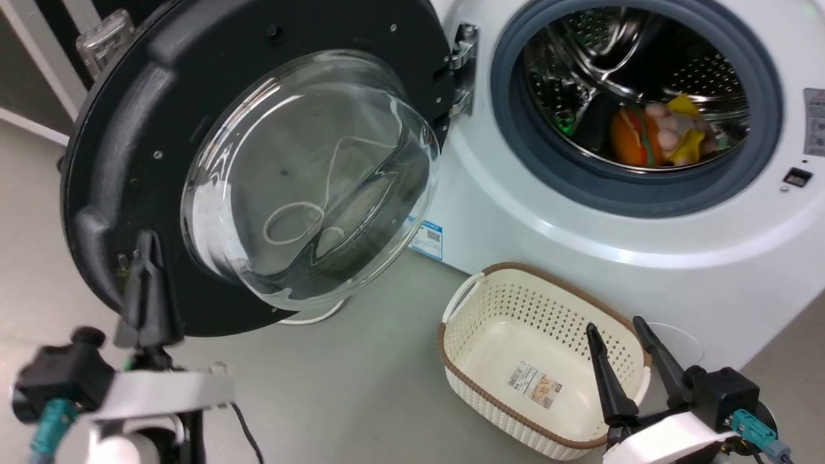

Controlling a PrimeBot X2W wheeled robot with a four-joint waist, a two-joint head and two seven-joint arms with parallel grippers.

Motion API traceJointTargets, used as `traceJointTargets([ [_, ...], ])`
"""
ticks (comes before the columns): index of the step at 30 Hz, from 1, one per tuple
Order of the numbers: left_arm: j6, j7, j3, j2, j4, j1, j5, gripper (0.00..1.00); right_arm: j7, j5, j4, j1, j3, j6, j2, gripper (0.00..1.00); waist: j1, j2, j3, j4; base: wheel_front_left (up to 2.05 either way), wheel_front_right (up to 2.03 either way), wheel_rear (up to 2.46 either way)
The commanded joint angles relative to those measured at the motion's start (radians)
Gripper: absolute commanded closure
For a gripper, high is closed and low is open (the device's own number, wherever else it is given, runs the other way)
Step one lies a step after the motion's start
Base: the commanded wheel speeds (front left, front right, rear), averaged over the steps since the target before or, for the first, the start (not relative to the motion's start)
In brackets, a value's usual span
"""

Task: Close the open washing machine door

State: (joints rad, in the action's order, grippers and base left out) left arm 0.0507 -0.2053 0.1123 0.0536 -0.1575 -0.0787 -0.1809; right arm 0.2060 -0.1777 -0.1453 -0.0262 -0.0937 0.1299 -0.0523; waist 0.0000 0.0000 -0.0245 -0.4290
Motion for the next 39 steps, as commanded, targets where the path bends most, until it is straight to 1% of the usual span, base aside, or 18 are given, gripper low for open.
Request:
traceJointTargets([
  [1, 0.013, -0.012, 0.009, 0.002, -0.005, -0.023, -0.003, 1.00, 0.011, -0.006, -0.002, 0.008, 0.003, 0.001, 0.002, 0.00, 0.0000, 0.0000, -0.008, -0.007, 0.00, 0.00, 0.00],
  [2, 0.030, -0.016, 0.035, 0.013, 0.011, -0.060, -0.021, 1.00, 0.015, -0.006, 0.001, 0.014, 0.010, 0.001, 0.002, 0.00, 0.0000, 0.0000, -0.016, -0.016, 0.00, 0.00, 0.00],
  [4, 0.037, -0.018, 0.047, 0.023, 0.031, -0.079, -0.035, 1.00, 0.017, -0.006, 0.002, 0.017, 0.012, 0.001, 0.001, 0.00, 0.0000, 0.0000, -0.020, -0.020, 0.00, 0.00, 0.00],
  [6, 0.044, -0.022, 0.071, 0.058, 0.078, -0.122, -0.050, 1.00, 0.021, -0.006, 0.002, 0.022, 0.011, 0.001, 0.000, 0.00, 0.0000, 0.0000, -0.029, -0.022, 0.00, 0.00, 0.00],
  [7, 0.049, -0.004, 0.096, 0.084, 0.122, -0.172, -0.089, 1.00, 0.025, -0.007, 0.002, 0.021, 0.004, 0.001, -0.004, 0.00, 0.0000, 0.0000, -0.042, -0.019, 0.00, 0.00, 0.00],
  [8, 0.049, -0.004, 0.096, 0.084, 0.122, -0.172, -0.089, 1.00, 0.025, -0.007, 0.002, 0.021, 0.004, 0.001, -0.004, 0.00, 0.0000, 0.0000, -0.042, -0.019, 0.00, 0.00, 0.00],
  [11, 0.052, 0.055, 0.151, 0.128, 0.192, -0.254, -0.167, 1.00, 0.032, -0.014, 0.002, 0.012, 0.000, 0.001, -0.013, 0.00, 0.0000, 0.0000, -0.065, -0.012, 0.00, 0.00, 0.00],
  [14, 0.053, 0.133, 0.223, 0.162, 0.288, -0.349, -0.287, 1.00, 0.038, -0.023, -0.001, -0.004, -0.007, 0.001, -0.024, 0.00, 0.0000, 0.0000, -0.088, -0.003, 0.00, 0.00, 0.00],
  [16, 0.039, 0.199, 0.282, 0.173, 0.359, -0.412, -0.386, 1.00, 0.042, -0.025, -0.004, -0.014, -0.014, 0.001, -0.030, 0.00, 0.0000, 0.0000, -0.100, 0.004, 0.00, 0.00, 0.00],
  [18, 0.026, 0.262, 0.333, 0.197, 0.428, -0.470, -0.469, 1.00, 0.046, -0.030, -0.009, -0.025, -0.022, 0.001, -0.035, 0.00, 0.0000, 0.0000, -0.113, 0.012, 0.00, 0.00, 0.00],
  [20, 0.017, 0.329, 0.365, 0.228, 0.492, -0.513, -0.528, 1.00, 0.051, -0.037, -0.012, -0.037, -0.030, 0.001, -0.037, 0.00, 0.0000, 0.0000, -0.127, 0.020, 0.00, 0.00, 0.00],
  [23, -0.003, 0.446, 0.412, 0.250, 0.578, -0.572, -0.635, 1.00, 0.056, -0.048, -0.016, -0.049, -0.039, 0.001, -0.040, 0.00, 0.0000, 0.0000, -0.143, 0.030, 0.00, 0.00, 0.00],
  [25, -0.015, 0.508, 0.429, 0.264, 0.612, -0.590, -0.678, 1.00, 0.056, -0.052, -0.016, -0.052, -0.044, 0.001, -0.041, 0.00, 0.0000, 0.0000, -0.150, 0.041, 0.00, 0.00, 0.00],
  [27, -0.020, 0.538, 0.434, 0.289, 0.629, -0.586, -0.684, 1.00, 0.056, -0.055, -0.019, -0.057, -0.052, 0.001, -0.042, 0.00, 0.0000, 0.0000, -0.156, 0.055, 0.00, 0.00, 0.00],
  [29, -0.012, 0.572, 0.442, 0.292, 0.638, -0.576, -0.709, 1.00, 0.056, -0.056, -0.021, -0.062, -0.053, 0.001, -0.043, 0.00, 0.0000, 0.0000, -0.158, 0.067, 0.00, 0.00, 0.00],
  [34, 0.014, 0.689, 0.485, 0.271, 0.622, -0.536, -0.827, 1.00, 0.056, -0.057, -0.030, -0.060, -0.045, 0.001, -0.037, 0.00, 0.0000, 0.0000, -0.146, 0.087, 0.00, 0.00, 0.00],
  [39, 0.033, 0.840, 0.525, 0.234, 0.568, -0.459, -0.964, 1.00, 0.056, -0.061, -0.043, -0.054, -0.038, 0.001, -0.029, 0.00, 0.0000, 0.0000, -0.112, 0.102, 0.00, 0.00, 0.00],
])
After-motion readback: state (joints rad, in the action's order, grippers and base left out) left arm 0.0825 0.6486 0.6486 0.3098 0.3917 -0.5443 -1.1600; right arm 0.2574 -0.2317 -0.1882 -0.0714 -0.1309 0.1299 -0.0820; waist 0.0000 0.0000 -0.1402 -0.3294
